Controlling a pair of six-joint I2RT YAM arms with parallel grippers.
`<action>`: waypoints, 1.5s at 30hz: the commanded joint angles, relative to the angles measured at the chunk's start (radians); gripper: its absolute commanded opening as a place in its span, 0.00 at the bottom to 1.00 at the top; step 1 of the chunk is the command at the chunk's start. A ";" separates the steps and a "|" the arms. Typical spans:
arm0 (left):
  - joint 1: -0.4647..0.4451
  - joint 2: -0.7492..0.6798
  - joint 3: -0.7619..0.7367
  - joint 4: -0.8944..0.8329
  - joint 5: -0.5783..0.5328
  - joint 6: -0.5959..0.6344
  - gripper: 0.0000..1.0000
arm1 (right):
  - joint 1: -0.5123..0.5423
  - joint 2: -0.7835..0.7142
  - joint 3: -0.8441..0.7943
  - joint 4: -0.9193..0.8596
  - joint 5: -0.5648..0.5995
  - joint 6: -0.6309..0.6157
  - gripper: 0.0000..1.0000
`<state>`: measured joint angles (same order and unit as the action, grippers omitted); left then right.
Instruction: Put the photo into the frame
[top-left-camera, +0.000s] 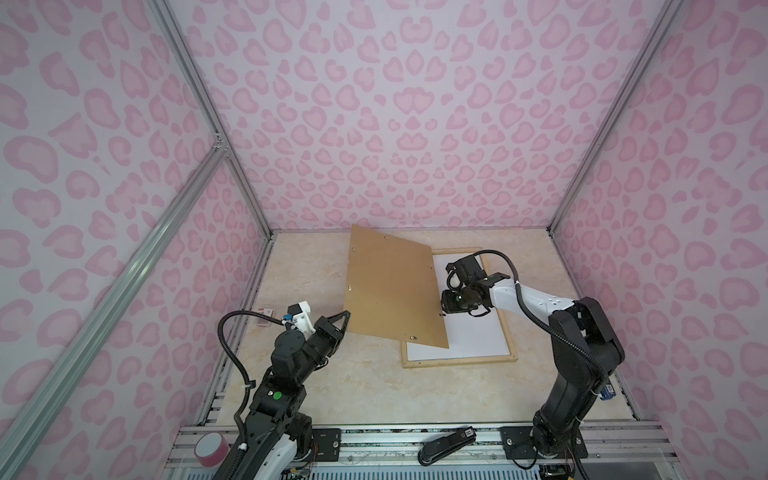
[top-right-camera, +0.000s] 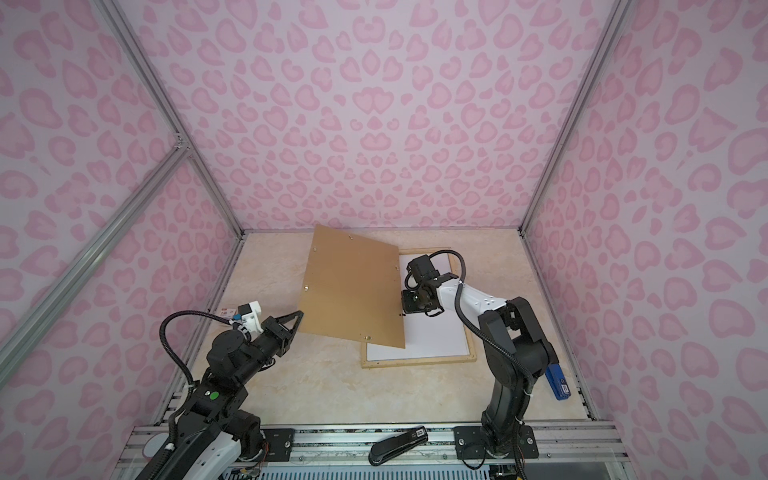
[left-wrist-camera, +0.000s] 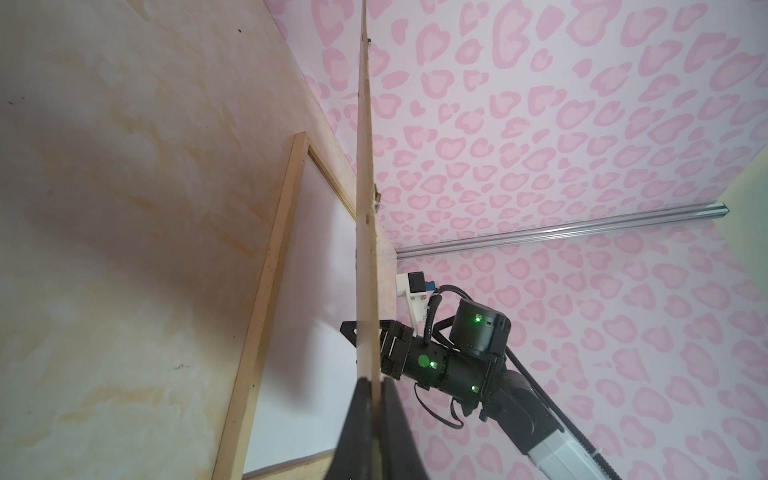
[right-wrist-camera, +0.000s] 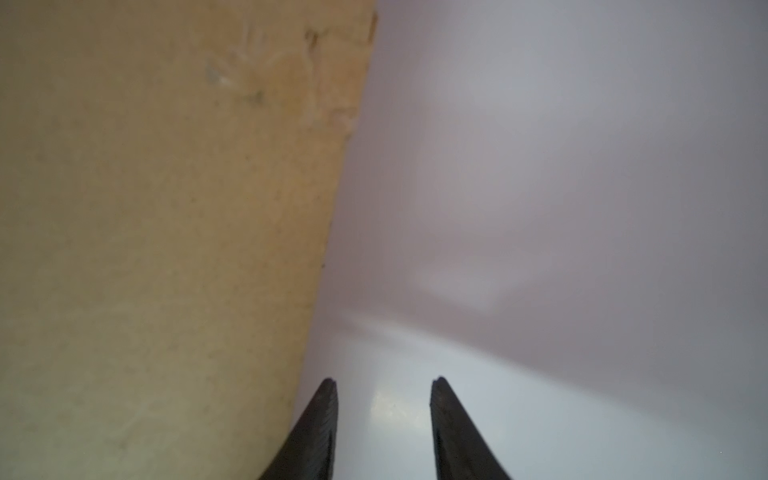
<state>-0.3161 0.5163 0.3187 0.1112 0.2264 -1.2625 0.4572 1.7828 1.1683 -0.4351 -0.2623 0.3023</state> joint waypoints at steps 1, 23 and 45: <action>-0.013 0.020 0.018 0.177 -0.002 -0.008 0.04 | 0.011 -0.018 -0.013 -0.033 -0.020 -0.024 0.39; -0.077 0.080 0.020 0.226 -0.060 0.008 0.04 | 0.053 -0.154 -0.108 -0.121 -0.064 -0.038 0.38; -0.229 0.107 -0.096 0.360 -0.239 -0.035 0.04 | -0.407 -0.083 -0.024 0.006 0.022 -0.009 0.56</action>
<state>-0.5209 0.6247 0.2295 0.3149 0.0551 -1.2819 0.0700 1.6730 1.1408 -0.4801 -0.2420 0.2779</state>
